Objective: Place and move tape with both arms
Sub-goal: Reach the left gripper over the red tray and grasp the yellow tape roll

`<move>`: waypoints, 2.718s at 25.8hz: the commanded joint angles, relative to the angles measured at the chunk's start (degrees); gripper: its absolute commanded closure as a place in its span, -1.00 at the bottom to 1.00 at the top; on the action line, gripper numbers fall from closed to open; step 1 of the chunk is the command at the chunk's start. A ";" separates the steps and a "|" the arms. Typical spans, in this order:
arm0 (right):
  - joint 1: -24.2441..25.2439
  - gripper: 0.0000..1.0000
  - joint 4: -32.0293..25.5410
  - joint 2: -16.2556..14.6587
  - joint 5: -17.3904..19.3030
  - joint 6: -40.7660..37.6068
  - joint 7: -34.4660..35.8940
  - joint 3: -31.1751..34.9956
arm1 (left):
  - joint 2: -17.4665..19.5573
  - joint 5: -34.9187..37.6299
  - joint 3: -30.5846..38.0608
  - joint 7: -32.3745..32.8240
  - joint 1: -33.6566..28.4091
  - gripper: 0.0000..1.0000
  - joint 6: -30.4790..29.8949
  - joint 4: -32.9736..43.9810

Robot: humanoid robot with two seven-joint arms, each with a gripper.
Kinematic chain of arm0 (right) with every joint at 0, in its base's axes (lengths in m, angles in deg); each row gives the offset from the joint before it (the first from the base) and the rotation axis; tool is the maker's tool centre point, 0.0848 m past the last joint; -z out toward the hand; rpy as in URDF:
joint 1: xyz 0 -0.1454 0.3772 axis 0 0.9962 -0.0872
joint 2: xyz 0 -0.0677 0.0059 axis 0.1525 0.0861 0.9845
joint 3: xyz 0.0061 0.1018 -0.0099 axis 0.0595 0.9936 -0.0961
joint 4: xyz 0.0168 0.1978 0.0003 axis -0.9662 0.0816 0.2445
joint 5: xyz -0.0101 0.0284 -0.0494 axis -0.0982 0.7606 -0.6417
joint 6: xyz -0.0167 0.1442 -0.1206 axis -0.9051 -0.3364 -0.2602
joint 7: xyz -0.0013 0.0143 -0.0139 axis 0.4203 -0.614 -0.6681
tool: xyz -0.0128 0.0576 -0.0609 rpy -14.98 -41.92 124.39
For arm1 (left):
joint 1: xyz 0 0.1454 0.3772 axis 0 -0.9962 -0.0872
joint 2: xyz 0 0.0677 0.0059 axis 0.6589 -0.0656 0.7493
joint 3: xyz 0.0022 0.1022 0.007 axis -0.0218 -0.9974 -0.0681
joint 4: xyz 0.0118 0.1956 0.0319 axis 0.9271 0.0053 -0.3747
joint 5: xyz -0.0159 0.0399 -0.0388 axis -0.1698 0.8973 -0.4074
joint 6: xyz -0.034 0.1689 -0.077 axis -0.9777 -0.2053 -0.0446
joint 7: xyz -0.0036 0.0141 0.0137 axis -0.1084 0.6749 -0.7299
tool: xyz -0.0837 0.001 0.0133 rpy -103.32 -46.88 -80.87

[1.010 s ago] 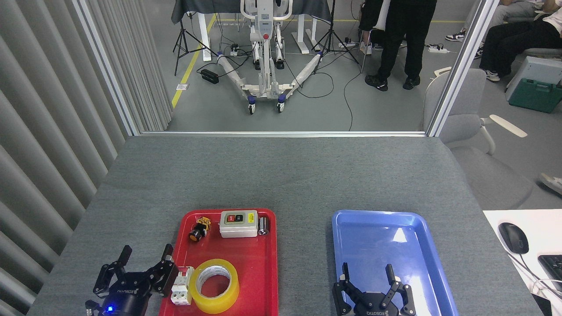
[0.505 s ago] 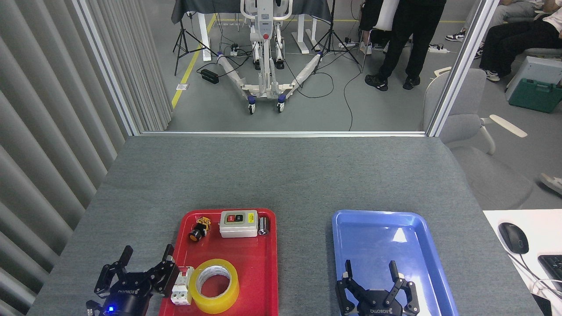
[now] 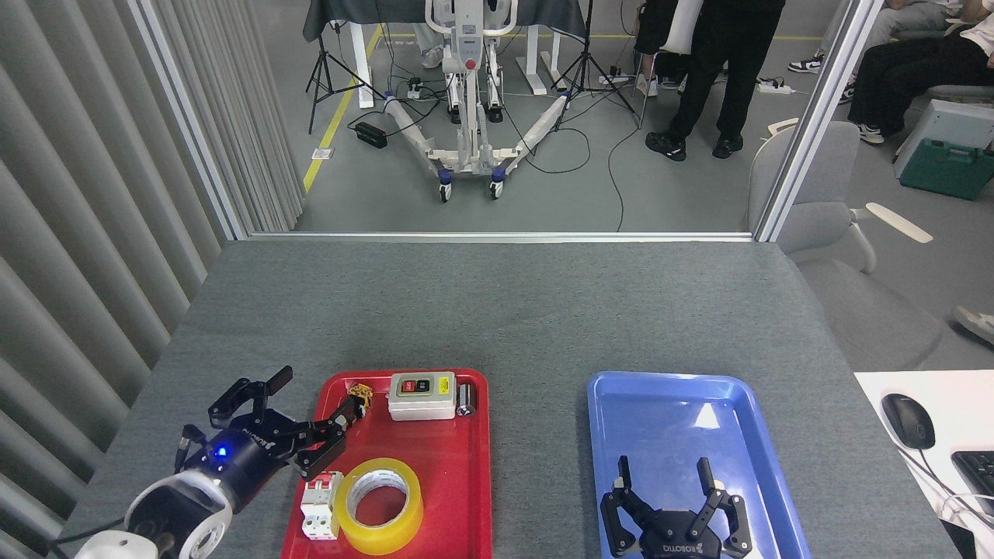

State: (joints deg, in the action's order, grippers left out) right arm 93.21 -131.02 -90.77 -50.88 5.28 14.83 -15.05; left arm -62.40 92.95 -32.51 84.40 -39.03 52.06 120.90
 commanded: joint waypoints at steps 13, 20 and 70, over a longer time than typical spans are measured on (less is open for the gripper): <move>1.82 -1.00 -0.53 -0.17 0.00 -1.58 -2.49 1.55 | 1.40 -1.95 -14.43 30.19 20.49 -0.93 -26.68 -11.60; 2.61 -1.00 -2.29 -0.08 0.18 -1.58 -2.31 4.80 | -3.35 -2.04 -16.89 35.82 22.51 -0.88 -25.28 -16.79; 2.08 -1.00 -2.11 -3.51 0.09 -1.14 -2.66 5.06 | -8.98 -27.34 -7.84 50.50 23.39 1.00 -29.93 -21.89</move>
State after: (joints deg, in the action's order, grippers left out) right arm 95.56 -132.93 -94.25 -50.89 3.97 13.22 -9.98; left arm -70.36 75.03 -43.84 135.25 -15.56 22.11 99.45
